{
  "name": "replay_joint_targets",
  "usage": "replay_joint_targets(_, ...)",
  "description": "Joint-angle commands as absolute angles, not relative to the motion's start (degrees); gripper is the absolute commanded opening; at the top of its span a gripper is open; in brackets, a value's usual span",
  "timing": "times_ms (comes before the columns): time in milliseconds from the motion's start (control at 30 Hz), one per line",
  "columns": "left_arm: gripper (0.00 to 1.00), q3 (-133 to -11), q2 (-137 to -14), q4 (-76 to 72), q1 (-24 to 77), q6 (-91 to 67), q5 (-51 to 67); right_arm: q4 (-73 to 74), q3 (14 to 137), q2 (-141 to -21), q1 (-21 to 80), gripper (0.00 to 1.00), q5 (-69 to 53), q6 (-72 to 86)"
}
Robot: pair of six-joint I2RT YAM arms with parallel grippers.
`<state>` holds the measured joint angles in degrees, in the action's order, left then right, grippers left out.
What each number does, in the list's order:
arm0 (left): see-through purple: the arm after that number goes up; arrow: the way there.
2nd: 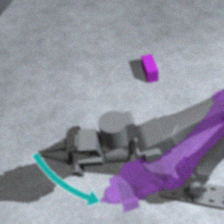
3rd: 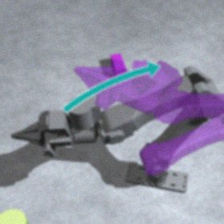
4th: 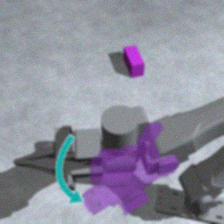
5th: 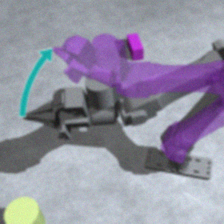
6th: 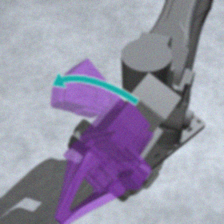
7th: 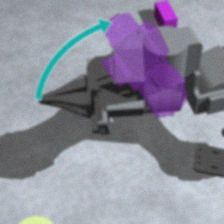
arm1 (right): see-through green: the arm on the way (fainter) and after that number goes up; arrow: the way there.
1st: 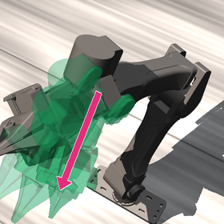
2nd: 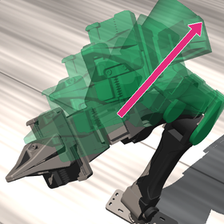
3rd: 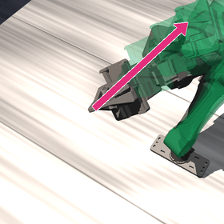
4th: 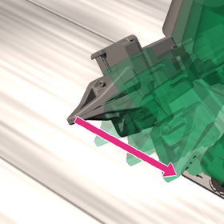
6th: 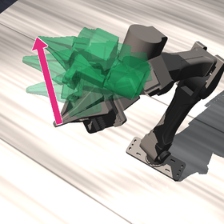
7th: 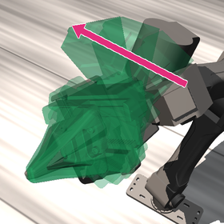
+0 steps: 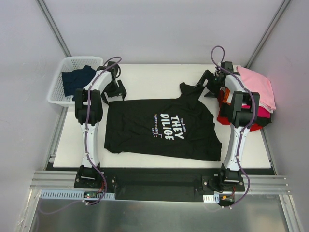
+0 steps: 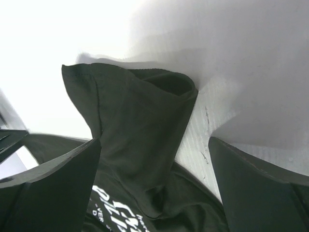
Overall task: Fold and stack the t-shirts
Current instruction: Grap the side of the flattened tshirt furthest away from the robot with both arms
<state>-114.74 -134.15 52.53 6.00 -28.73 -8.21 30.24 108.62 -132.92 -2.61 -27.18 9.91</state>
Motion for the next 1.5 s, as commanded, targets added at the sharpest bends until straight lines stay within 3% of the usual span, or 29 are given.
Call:
replay_joint_targets(0, 0.96, -111.1, -131.0, 53.0, 4.9, -29.1, -7.3, 30.2, 107.0, -132.8, -2.9, 0.99, -28.2, 9.4)
replay_joint_targets(267, 0.94, -106.5, -129.4, 51.5, 4.9, -29.5, -5.9, 30.1, 105.7, -131.8, -2.9, 0.98, -28.1, 9.1)
replay_joint_targets(433, 0.69, -107.4, -128.7, 51.6, 4.9, -29.7, -10.3, 30.0, 105.2, -131.5, -2.9, 0.99, -28.3, 9.1)
replay_joint_targets(1000, 0.38, -107.3, -125.5, 52.0, 4.9, -26.6, -18.8, 29.4, 106.1, -132.5, -2.9, 0.99, -28.7, 9.8)
replay_joint_targets(1100, 0.36, -107.8, -125.9, 52.0, 4.9, -26.6, -18.5, 29.4, 105.8, -132.4, -2.9, 0.99, -28.7, 9.7)
replay_joint_targets(1267, 0.43, -108.6, -127.7, 52.0, 5.0, -27.4, -14.9, 29.4, 104.8, -131.7, -2.9, 0.99, -28.3, 9.2)
replay_joint_targets(1467, 0.31, -108.4, -128.6, 52.0, 4.9, -28.5, -13.7, 29.7, 104.5, -131.7, -3.0, 0.98, -27.9, 8.9)
